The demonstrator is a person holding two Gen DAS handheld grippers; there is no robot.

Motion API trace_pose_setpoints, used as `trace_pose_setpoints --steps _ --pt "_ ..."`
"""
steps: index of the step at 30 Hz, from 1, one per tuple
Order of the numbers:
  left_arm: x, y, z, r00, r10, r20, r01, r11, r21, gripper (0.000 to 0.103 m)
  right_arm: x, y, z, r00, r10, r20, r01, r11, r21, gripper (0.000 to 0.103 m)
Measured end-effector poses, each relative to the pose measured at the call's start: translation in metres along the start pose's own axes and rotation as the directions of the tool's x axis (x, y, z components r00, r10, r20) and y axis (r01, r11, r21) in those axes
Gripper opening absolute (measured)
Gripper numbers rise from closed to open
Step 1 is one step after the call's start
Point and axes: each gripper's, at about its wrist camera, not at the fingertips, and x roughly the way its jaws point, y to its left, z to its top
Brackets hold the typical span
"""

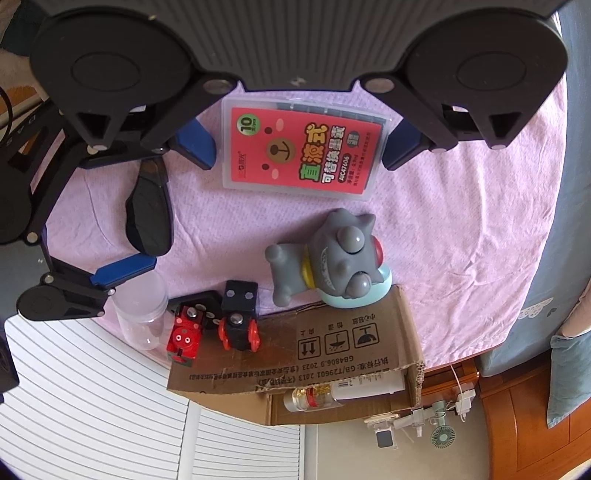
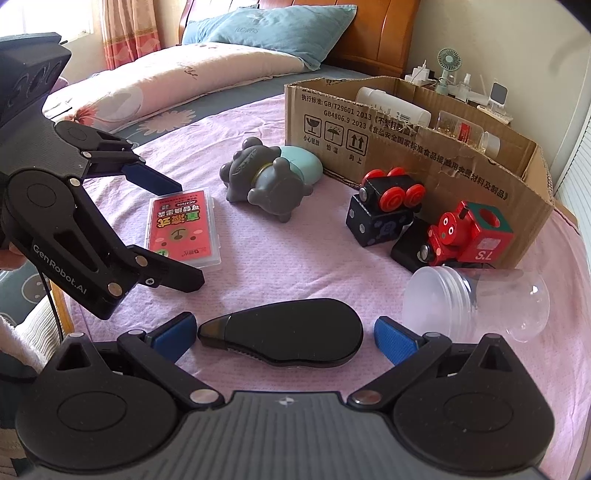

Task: Organize rigid objects
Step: 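Close the left gripper on the red card box while the right gripper grasps the black oval object, then carry the red card box and black oval object into the cardboard box, release both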

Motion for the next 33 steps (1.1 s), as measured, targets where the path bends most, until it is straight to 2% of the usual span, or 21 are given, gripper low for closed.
trace_pose_setpoints --steps 10,15,19,33 --pt "0.004 0.001 0.006 1.000 -0.023 -0.020 0.024 0.999 0.030 0.098 0.001 0.002 0.003 1.000 0.011 -0.013 -0.011 1.000 -0.018 0.103" --pt "0.003 0.002 0.009 0.999 -0.039 -0.033 0.040 0.998 0.046 0.091 0.000 0.005 0.004 1.000 0.022 -0.021 -0.023 0.999 -0.029 0.100" --pt "0.003 0.001 0.009 0.998 -0.033 -0.046 0.034 0.998 0.043 0.091 -0.003 0.005 0.004 1.000 0.024 -0.018 -0.024 0.999 -0.028 0.093" --pt "-0.021 0.012 0.018 0.998 -0.031 -0.061 0.031 1.000 -0.002 0.091 -0.014 0.000 0.008 1.000 0.009 -0.017 -0.010 1.000 -0.009 0.093"
